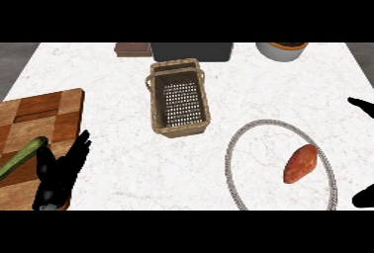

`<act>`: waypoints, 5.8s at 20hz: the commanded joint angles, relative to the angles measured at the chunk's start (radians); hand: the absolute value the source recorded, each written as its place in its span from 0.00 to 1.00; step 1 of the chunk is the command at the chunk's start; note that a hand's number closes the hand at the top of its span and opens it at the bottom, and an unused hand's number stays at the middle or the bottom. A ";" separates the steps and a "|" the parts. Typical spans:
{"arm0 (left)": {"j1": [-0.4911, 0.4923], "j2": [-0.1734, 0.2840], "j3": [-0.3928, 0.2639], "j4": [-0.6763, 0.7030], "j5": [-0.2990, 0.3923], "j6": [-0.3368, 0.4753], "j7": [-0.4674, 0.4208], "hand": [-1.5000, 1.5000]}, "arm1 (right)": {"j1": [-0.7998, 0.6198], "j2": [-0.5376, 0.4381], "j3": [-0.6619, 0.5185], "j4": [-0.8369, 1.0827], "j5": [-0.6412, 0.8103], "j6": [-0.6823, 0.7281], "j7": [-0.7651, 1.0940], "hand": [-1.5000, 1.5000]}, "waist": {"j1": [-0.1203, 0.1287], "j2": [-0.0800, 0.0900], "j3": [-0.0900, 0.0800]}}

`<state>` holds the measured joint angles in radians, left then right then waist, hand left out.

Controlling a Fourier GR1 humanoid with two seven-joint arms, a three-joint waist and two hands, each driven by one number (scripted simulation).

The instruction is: Pick the sweet potato from the placemat and place it in the basket

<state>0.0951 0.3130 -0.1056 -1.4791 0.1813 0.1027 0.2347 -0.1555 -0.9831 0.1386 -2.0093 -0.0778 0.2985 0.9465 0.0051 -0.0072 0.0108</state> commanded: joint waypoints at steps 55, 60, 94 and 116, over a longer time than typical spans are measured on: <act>0.046 -0.086 0.052 0.070 -0.086 -0.052 0.021 0.50 | 0.100 0.425 0.201 0.436 0.674 -0.093 -0.399 1.00 | -0.005 0.008 -0.011; 0.011 -0.071 0.078 0.094 -0.060 -0.092 0.033 0.50 | 0.043 0.439 0.197 0.498 0.727 -0.092 -0.410 1.00 | -0.003 0.009 -0.011; 0.007 -0.094 0.034 0.061 -0.099 -0.084 0.066 0.50 | -0.805 0.983 0.500 0.143 0.992 -0.484 0.427 1.00 | 0.055 -0.013 -0.020; 0.008 -0.081 0.067 0.053 -0.095 -0.089 0.066 0.50 | -1.383 0.983 0.133 0.808 0.822 -0.473 0.383 1.00 | 0.034 0.012 -0.014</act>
<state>0.0858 0.2358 -0.0474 -1.4974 0.0814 0.0163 0.2808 -1.4826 -0.0080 0.3005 -1.3094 0.7735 -0.1287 1.1924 0.0458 -0.0066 0.0044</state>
